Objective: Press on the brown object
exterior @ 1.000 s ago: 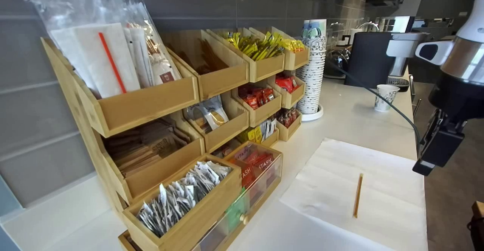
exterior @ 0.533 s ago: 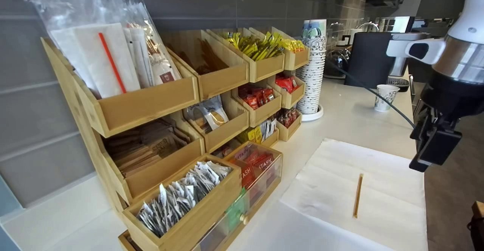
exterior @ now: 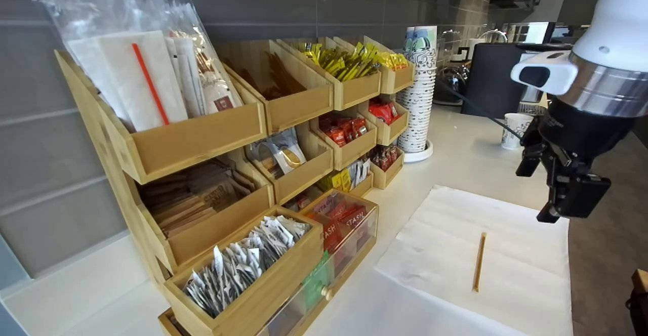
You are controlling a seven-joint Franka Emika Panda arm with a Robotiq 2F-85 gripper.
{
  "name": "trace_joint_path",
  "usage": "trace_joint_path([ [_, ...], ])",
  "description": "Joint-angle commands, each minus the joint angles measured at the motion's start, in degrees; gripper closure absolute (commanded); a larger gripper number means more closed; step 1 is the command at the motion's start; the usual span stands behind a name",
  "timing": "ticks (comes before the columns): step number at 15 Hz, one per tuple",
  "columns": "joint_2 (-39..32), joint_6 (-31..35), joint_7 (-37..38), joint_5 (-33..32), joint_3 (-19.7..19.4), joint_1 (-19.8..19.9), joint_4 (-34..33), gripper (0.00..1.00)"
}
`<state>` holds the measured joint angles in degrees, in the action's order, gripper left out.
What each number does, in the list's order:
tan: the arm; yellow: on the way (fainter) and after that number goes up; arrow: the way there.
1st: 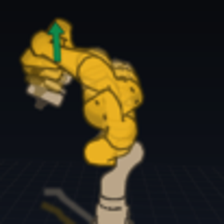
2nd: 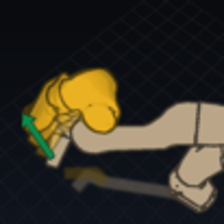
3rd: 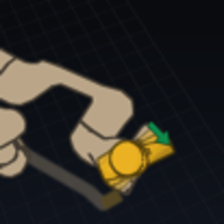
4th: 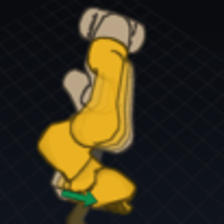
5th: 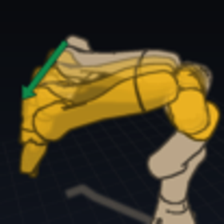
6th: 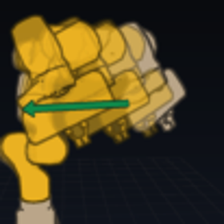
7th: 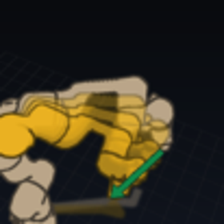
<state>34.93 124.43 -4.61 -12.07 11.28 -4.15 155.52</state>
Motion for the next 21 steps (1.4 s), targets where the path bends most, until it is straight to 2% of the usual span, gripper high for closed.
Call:
trace_joint_path([
  [1, -4.6, -0.7, -10.3, -1.1, -4.5, -3.4, -3.3, 0.00],
  [7, -9.5, -2.6, -25.0, -3.3, -7.0, -5.9, -5.8, 0.00],
  [14, -13.8, 3.2, -39.2, -9.1, -7.1, -7.0, -4.3, 0.00],
  [15, -12.1, 0.4, -35.9, -6.5, -6.8, -6.6, -4.4, 0.00],
  [20, -13.4, 2.0, -38.6, -7.5, -6.6, -6.7, -4.3, 0.00],
  [21, -13.6, 2.8, -41.6, -6.9, -7.6, -7.1, -4.1, 0.00],
])
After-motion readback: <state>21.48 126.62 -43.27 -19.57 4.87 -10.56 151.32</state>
